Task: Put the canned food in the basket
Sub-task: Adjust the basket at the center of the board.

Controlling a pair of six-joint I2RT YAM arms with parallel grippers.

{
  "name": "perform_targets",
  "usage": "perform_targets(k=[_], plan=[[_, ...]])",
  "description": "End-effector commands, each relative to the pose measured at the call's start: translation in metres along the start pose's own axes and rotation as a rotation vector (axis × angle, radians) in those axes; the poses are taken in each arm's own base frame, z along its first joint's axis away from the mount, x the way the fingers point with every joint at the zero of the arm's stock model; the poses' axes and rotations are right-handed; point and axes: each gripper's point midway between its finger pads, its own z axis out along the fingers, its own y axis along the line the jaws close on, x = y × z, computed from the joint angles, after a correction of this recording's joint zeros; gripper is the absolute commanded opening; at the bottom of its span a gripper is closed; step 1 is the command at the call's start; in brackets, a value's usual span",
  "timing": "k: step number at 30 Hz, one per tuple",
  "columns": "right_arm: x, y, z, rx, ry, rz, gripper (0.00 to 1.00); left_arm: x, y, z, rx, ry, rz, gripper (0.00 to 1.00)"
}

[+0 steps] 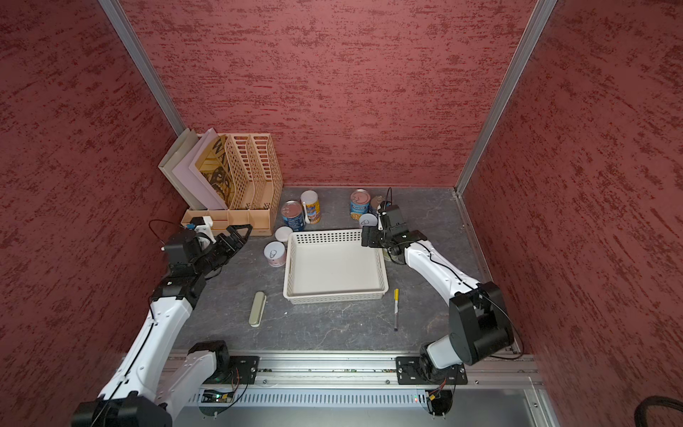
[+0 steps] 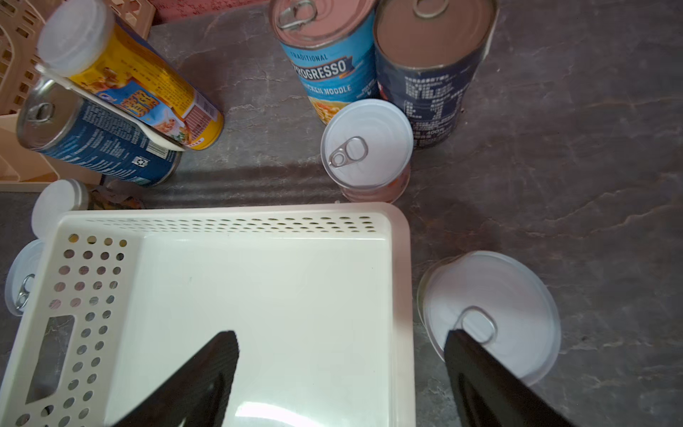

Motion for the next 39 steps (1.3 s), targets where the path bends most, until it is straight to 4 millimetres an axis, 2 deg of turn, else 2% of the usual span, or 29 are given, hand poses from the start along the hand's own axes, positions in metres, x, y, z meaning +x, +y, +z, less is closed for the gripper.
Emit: perform_targets(k=[1,4,8,16,21,24,30,35,39], plan=[[0.005,-0.002,0.012,0.024,0.046,-0.007,0.89,0.005,-0.011,0.006,0.043,0.088,-0.019,1.0],[0.007,-0.001,0.02,0.027,0.07,-0.011,0.84,0.009,-0.006,0.015,0.035,0.123,-0.039,1.0],[0.012,-0.001,0.029,0.029,0.105,-0.016,0.73,0.009,-0.006,0.016,0.038,0.133,-0.041,1.0],[0.016,-0.002,0.036,0.049,0.128,-0.024,0.46,0.009,-0.009,0.013,0.048,0.123,-0.031,1.0],[0.019,-0.009,0.042,0.088,0.151,-0.025,0.23,0.01,-0.006,0.014,0.036,0.126,-0.037,1.0],[0.021,-0.01,0.044,0.099,0.16,-0.022,0.13,0.008,-0.008,0.011,0.04,0.115,-0.029,1.0],[0.02,-0.008,0.036,0.102,0.15,-0.019,0.04,0.007,-0.009,0.009,0.04,0.108,-0.023,1.0],[0.023,0.005,0.014,0.031,0.121,0.016,0.0,0.007,-0.006,0.009,0.022,0.105,-0.023,1.0],[0.035,0.012,0.001,-0.028,0.119,0.052,0.0,0.006,-0.007,0.007,0.021,0.093,-0.018,1.0]])
